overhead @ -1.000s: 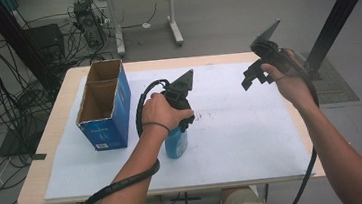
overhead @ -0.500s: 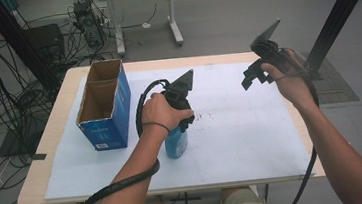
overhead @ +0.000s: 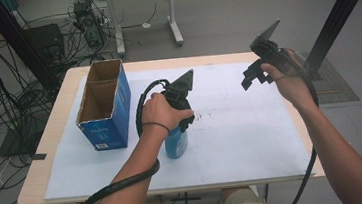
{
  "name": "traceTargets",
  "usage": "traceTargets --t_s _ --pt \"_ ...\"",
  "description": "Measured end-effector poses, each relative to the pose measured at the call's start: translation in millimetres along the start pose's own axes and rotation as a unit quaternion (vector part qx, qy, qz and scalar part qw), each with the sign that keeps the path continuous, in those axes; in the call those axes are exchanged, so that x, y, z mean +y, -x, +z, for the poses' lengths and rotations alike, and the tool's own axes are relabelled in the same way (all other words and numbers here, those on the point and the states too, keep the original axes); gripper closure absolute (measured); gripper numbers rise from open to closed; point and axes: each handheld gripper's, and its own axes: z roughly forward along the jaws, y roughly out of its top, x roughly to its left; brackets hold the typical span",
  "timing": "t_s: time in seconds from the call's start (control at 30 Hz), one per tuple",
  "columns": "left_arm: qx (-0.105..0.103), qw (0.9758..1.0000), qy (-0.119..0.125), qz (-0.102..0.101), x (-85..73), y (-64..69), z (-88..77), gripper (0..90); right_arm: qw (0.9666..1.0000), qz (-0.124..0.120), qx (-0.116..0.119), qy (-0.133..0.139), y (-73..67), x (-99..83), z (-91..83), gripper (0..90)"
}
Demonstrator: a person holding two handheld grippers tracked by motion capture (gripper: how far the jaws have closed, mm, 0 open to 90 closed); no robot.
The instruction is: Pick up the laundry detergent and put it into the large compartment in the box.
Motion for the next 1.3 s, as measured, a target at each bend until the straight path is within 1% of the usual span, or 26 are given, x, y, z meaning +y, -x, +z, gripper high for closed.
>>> traceTargets --t_s 0.6,0.77,1.3 --pt "0.0 1.0 -0.001 0.0 0.2 0.2 -0.1 37.5 1.0 0.002 -0.001 0.0 -0.7 -0.1 -0.7 7.4" --pt "0.0 1.0 0.0 0.0 -0.1 0.2 -0.1 37.5 1.0 0.0 -0.002 0.0 -0.7 -0.1 -0.6 7.5" --pt "-0.001 1.0 -0.006 0.002 2.9 -1.0 -0.3 37.5 1.0 0.001 -0.001 -0.003 -0.6 1.2 -0.9 7.4"
